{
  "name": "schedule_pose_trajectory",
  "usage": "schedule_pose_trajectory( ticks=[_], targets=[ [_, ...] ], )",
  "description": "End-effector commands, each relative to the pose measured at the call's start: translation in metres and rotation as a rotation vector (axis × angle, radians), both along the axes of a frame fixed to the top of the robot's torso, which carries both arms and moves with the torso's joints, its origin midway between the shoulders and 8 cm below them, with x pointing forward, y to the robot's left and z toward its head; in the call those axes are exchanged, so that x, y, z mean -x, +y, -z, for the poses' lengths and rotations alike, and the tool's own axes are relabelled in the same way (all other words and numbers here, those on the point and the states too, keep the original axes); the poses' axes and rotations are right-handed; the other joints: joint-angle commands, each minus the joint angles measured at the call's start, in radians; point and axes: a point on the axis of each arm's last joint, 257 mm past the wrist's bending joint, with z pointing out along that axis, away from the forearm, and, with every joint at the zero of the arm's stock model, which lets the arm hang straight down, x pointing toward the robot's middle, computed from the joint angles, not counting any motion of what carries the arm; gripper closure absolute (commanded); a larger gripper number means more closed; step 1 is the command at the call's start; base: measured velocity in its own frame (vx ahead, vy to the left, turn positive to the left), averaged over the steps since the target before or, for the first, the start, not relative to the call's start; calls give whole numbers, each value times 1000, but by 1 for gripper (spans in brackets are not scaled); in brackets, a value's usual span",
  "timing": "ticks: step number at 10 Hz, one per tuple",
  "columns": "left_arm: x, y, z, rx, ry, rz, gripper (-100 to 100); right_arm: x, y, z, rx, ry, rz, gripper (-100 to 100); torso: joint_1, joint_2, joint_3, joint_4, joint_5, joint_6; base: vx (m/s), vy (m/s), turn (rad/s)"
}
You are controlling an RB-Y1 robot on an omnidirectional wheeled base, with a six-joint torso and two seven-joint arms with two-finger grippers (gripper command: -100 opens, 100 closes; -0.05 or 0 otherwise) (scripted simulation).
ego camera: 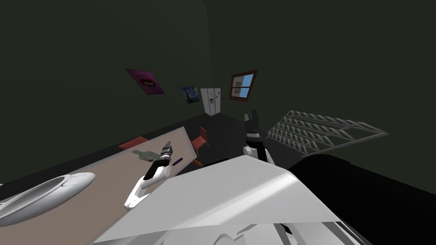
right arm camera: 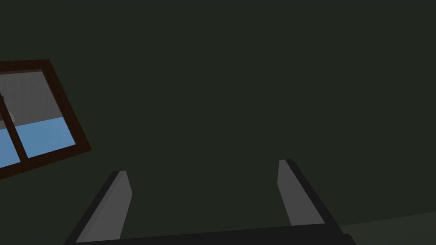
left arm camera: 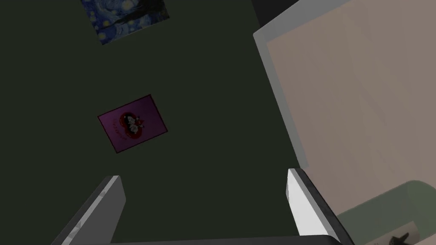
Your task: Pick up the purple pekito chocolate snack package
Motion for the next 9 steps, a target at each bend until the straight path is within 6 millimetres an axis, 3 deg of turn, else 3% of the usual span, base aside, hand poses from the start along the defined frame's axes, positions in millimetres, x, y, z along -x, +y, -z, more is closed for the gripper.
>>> schedule_pose_trajectory(
  ticks=[1,9],
  targets=[
    [7,19,22,25,69,-33,-100,0,0,0,0,0,0,0,0,0,0,0,0,0,73,-34,-87],
    [59,78,125,157,365,-196,-100,0,0,0,0,0,0,0,1,0,0,0,0,0,72,-31,-68]
  ],
)
